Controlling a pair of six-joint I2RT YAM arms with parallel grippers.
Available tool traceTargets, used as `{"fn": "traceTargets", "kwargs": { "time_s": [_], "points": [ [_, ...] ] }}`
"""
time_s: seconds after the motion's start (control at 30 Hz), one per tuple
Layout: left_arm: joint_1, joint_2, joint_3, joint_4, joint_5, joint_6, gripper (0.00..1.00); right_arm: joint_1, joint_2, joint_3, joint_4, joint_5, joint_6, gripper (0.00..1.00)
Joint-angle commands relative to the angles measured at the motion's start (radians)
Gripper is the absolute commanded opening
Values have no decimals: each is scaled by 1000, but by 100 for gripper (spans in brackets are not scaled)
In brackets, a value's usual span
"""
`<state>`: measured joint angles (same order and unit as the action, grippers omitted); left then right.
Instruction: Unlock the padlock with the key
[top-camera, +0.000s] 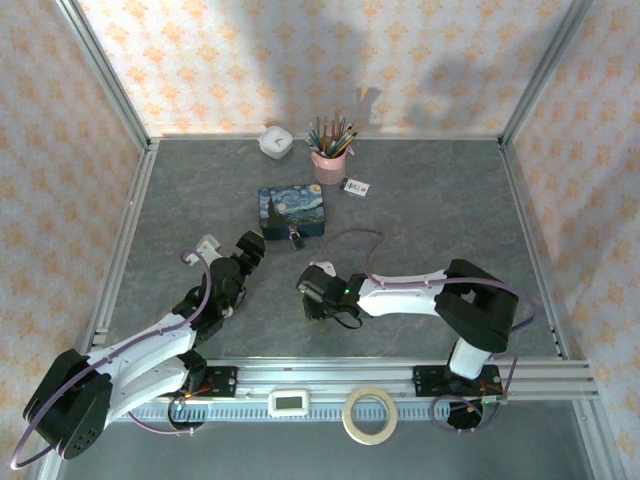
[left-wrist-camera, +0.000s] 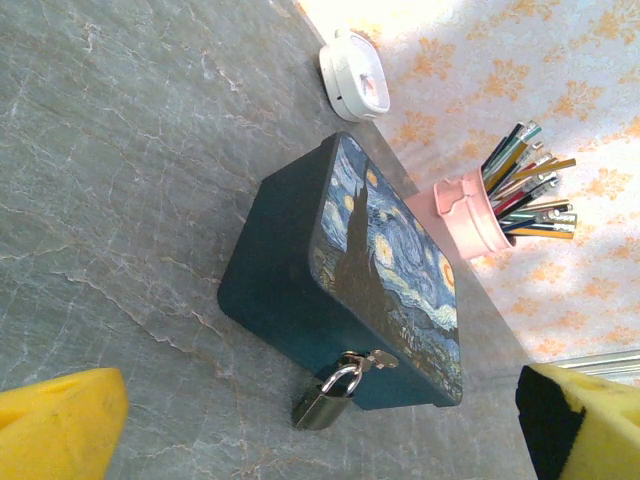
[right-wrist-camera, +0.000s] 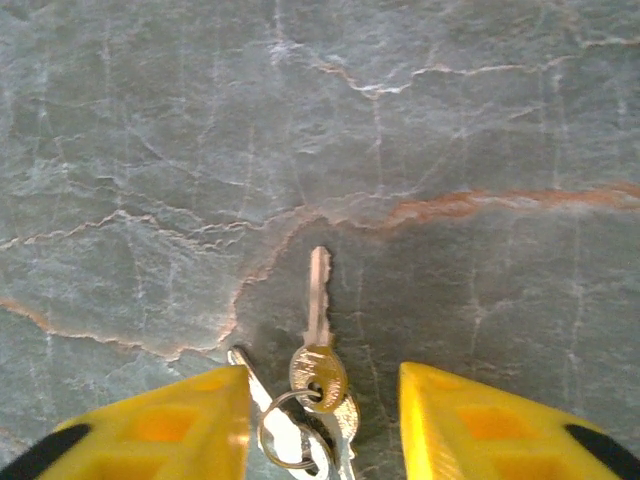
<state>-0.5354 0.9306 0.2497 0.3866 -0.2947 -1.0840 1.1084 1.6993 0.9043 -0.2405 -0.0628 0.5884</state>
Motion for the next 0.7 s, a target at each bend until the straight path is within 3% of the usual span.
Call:
{"fn": "traceTargets", "kwargs": {
  "time_s": [0.0,0.13,0.3,0.43,0.67],
  "points": [
    [9,-11,28,21,9,-4,99,25,50,-17,-104,11,38,35],
    [8,-21,26,10,11,-4,99,26,47,-24,-105,26,44,26],
    [9,-18,24,31,33,-4,99,22,0,-69,-19,49,-17,4],
    [8,10,28,78,103,0,96,-23,-62,-97,62,56,-130,0],
    [5,92,28,223,291,-1,90,-176,-237,-234,329,-221,-355,0]
  ]
}}
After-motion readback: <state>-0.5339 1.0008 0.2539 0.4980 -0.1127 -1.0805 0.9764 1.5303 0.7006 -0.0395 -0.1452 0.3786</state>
